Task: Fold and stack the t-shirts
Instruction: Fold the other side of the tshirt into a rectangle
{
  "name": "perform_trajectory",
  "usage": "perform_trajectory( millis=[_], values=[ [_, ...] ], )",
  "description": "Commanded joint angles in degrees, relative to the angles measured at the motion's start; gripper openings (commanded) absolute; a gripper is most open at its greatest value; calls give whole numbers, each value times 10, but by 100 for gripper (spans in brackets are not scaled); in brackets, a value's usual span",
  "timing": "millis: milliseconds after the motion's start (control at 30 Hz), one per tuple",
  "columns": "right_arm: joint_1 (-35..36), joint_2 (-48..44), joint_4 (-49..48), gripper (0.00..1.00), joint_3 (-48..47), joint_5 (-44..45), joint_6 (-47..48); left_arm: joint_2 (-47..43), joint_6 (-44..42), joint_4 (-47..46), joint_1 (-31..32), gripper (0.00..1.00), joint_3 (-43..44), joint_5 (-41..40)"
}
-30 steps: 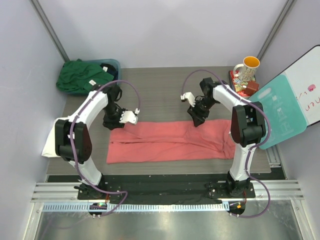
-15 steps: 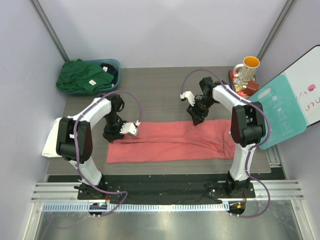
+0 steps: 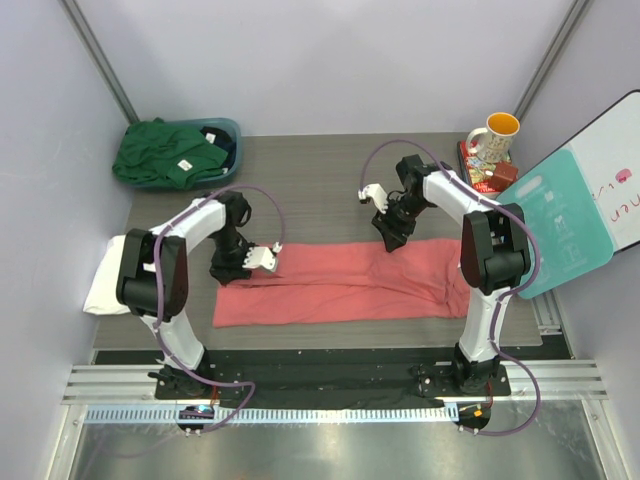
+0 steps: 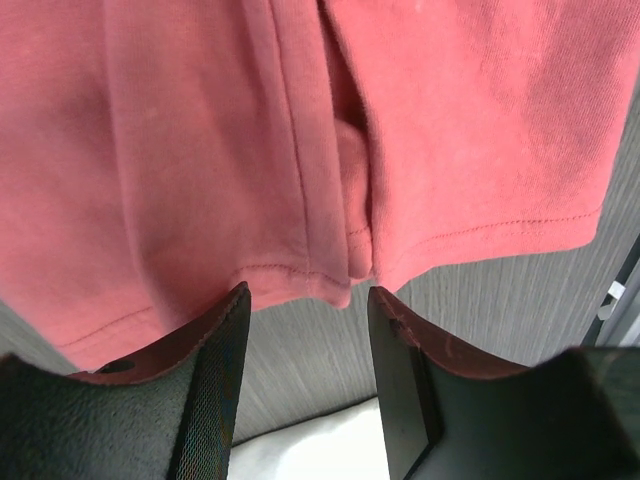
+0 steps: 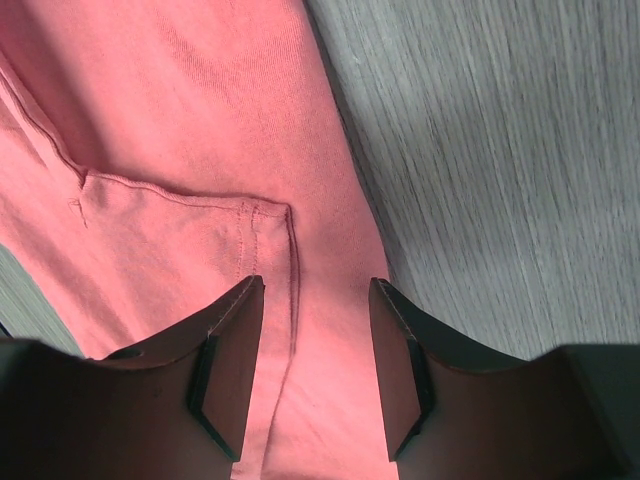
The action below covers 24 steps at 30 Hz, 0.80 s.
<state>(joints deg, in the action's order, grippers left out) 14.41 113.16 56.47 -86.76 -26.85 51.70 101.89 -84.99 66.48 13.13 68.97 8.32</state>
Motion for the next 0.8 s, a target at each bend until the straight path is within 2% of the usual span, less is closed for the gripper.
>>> perform_trajectory(
  millis=[0, 367, 467, 567, 600, 667, 767],
  values=[
    [4, -26, -7, 52, -10, 0, -4, 9, 7, -12, 1, 51, -9, -9],
    [5, -21, -7, 50, -22, 2, -5, 32, 20, -33, 1, 50, -14, -10],
    [5, -20, -7, 49, -21, 4, -4, 40, 24, -35, 2, 42, -11, -16],
    [5, -21, -7, 49, -19, 5, -1, 47, 26, -23, 1, 21, 0, -19],
    [6, -21, -8, 49, -18, 5, -1, 51, 29, -11, 1, 11, 5, -20],
    [5, -19, -7, 49, -17, 6, -1, 56, 36, 5, 1, 8, 22, -25],
    [5, -20, -7, 49, -17, 6, 2, 60, 37, 28, 1, 8, 39, -23]
  ],
)
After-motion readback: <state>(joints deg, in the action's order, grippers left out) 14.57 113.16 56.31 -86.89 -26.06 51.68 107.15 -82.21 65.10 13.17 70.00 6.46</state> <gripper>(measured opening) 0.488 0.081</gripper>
